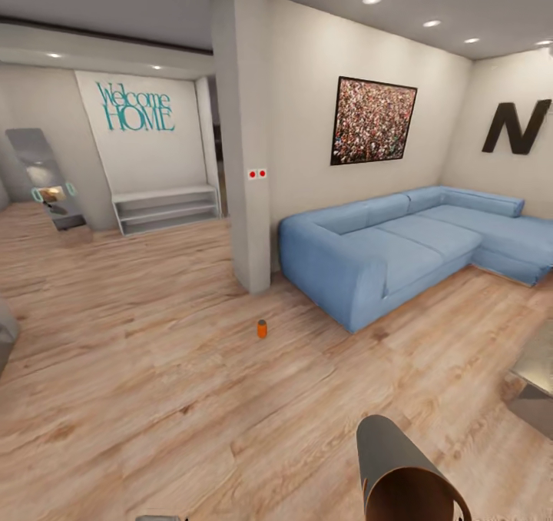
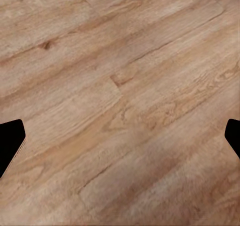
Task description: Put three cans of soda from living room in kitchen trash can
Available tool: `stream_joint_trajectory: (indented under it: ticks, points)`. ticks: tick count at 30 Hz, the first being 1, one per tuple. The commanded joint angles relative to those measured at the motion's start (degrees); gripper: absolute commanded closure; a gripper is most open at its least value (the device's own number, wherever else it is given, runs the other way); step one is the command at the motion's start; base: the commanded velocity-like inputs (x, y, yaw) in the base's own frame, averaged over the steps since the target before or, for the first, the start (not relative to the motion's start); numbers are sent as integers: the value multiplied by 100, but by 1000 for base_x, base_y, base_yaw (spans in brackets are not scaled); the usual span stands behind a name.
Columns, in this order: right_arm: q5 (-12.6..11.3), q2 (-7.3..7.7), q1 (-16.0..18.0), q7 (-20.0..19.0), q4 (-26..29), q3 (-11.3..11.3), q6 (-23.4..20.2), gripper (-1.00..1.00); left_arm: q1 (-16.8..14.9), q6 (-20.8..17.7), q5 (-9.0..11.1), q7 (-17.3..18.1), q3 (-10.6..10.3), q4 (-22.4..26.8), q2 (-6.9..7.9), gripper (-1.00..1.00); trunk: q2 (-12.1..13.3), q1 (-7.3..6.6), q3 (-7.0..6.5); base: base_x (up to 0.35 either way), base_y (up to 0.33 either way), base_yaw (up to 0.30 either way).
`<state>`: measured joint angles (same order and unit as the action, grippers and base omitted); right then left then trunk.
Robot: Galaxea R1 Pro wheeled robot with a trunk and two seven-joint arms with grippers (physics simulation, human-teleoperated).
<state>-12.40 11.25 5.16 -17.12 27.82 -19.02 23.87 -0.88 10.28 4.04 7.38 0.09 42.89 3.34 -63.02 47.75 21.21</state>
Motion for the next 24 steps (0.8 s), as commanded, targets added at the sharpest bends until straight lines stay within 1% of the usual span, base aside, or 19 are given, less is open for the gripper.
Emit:
stream_joint_trajectory:
  ticks: [1, 10, 19, 24]
  points:
    - [-15, 0, 3, -34, 13, -13, 3, 100, 0, 0, 0, 0, 0, 0, 0, -100, 0, 0, -1, 161, 294, -239]
    - [-10, 6, 3, -33, 12, -14, 7, 100, 0, 0, -2, -1, -6, 0, 0, -100, 0, 0, -18, 161, 293, -238]
    - [-3, 0, 3, -30, 12, -16, 5, 100, 0, 0, 0, 0, -9, 0, 0, -100, 0, 0, -23, 161, 294, -57]
    - [-7, 0, 3, -29, 11, -22, 4, 100, 0, 0, -1, 0, -9, 0, 0, -100, 0, 0, -24, 161, 294, -186]
